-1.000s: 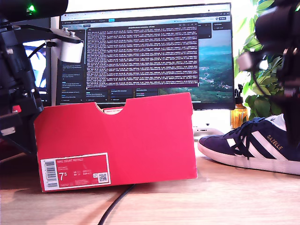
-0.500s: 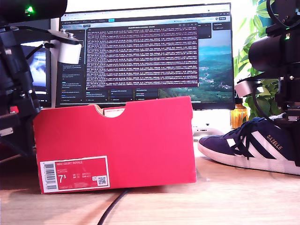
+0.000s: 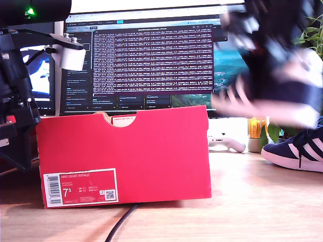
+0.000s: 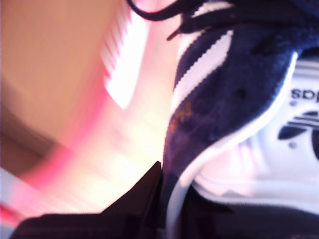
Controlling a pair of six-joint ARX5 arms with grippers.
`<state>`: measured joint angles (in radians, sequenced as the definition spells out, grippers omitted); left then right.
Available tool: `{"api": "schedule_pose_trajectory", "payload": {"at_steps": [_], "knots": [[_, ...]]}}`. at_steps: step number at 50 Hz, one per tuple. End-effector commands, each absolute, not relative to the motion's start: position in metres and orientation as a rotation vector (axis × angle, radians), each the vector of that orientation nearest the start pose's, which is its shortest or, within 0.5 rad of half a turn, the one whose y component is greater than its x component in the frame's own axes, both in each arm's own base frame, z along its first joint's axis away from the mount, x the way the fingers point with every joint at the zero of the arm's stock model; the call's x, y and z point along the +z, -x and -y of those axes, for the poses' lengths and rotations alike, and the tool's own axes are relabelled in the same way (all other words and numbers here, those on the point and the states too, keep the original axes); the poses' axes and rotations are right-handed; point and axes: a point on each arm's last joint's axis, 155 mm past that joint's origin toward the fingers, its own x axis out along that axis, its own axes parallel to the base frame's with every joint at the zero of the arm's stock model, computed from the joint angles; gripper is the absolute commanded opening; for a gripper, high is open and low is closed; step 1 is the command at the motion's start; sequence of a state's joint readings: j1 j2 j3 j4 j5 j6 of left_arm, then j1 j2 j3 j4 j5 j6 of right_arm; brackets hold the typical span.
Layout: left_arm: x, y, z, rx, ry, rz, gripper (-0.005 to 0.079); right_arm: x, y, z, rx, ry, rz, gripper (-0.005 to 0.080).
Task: Pack the blue shoes by picking the first shoe and placing it inside the red shoebox, left side, then picking and rotating the second shoe and placing it in the shoebox
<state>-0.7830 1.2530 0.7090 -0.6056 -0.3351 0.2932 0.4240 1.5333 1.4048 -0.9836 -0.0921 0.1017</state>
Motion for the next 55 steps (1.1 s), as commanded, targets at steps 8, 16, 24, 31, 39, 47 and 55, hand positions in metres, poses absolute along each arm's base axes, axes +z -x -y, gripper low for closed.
{"api": "schedule_pose_trajectory", "payload": {"at_steps": [8,16,24,31,39,47,55], "knots": [[0.06,-0.241,0.157,-0.55,-0.874,-0.926,-0.0018,0.211,-0.349,-0.221,0.46,-0.15,-0.988,-0.0013],[0.06,-0.238,0.161,-0.564,-0.882,-0.919,-0.0019,0.231,-0.357,-0.264,0.531,-0.253,-0.892,-0.0013],[0.061,-0.235,0.168,-0.587,-0.892,-0.902,-0.0019,0.241,-0.357,-0.298,0.593,-0.323,-0.849,-0.0013],[0.062,-0.235,0.171,-0.589,-0.889,-0.891,-0.0019,0.23,-0.359,-0.322,0.633,-0.358,-0.868,-0.0013],[0.062,-0.237,0.169,-0.578,-0.894,-0.89,-0.0019,0.207,-0.362,-0.344,0.673,-0.36,-0.905,-0.0013],[0.063,-0.237,0.169,-0.575,-0.894,-0.887,-0.0019,0.186,-0.364,-0.36,0.706,-0.391,-0.953,-0.0013],[0.063,-0.237,0.169,-0.575,-0.894,-0.887,-0.0019,0.176,-0.363,-0.371,0.721,-0.408,-0.973,-0.0013]]}}
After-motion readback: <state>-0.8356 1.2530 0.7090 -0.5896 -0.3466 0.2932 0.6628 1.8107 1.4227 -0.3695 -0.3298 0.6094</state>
